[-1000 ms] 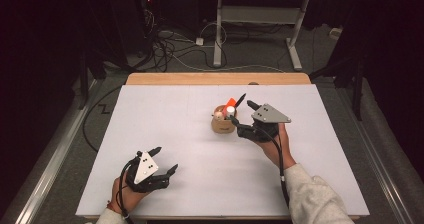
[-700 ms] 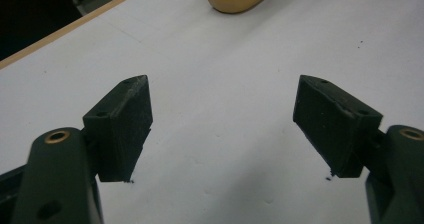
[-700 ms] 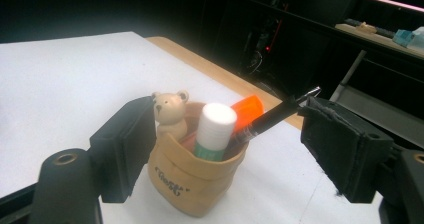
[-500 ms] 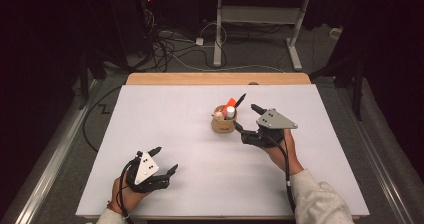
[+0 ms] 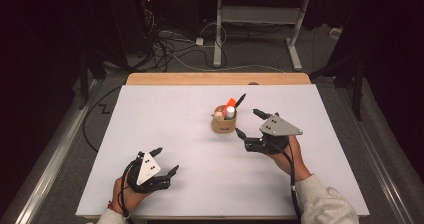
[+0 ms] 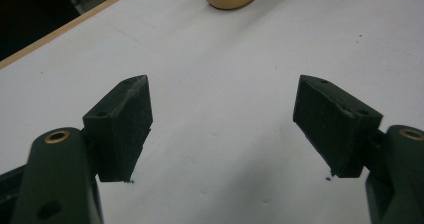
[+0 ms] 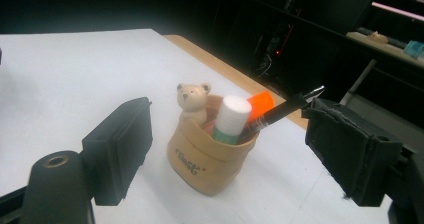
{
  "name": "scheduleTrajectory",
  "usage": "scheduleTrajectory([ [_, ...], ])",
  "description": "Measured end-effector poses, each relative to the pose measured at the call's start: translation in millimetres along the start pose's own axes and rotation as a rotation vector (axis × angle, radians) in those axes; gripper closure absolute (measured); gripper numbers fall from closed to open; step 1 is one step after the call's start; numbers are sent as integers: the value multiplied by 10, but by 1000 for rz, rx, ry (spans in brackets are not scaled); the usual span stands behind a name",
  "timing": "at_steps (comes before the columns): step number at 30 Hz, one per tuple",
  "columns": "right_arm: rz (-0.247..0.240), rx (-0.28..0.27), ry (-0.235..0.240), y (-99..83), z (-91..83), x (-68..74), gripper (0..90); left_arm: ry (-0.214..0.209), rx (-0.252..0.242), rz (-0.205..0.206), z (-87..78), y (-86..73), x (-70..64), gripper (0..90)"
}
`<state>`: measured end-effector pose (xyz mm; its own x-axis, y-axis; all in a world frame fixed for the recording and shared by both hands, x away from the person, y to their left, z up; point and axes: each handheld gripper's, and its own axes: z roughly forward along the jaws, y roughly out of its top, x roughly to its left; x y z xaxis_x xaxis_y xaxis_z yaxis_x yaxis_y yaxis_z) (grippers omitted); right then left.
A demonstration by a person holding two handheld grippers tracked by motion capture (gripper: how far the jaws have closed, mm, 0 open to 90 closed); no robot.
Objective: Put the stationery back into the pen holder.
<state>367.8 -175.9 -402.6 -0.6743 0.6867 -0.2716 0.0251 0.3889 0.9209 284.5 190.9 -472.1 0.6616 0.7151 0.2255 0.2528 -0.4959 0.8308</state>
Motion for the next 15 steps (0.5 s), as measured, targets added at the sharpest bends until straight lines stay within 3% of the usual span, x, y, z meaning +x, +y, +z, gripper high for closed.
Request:
scheduleTrajectory([
  [4, -26, -10, -7, 19, -68, 34, 195, 4, -1, 4, -8, 4, 2, 230],
  [15, -43, -10, 5, 0, -266, 40, 196, 8, 1, 15, -17, 2, 0, 230],
])
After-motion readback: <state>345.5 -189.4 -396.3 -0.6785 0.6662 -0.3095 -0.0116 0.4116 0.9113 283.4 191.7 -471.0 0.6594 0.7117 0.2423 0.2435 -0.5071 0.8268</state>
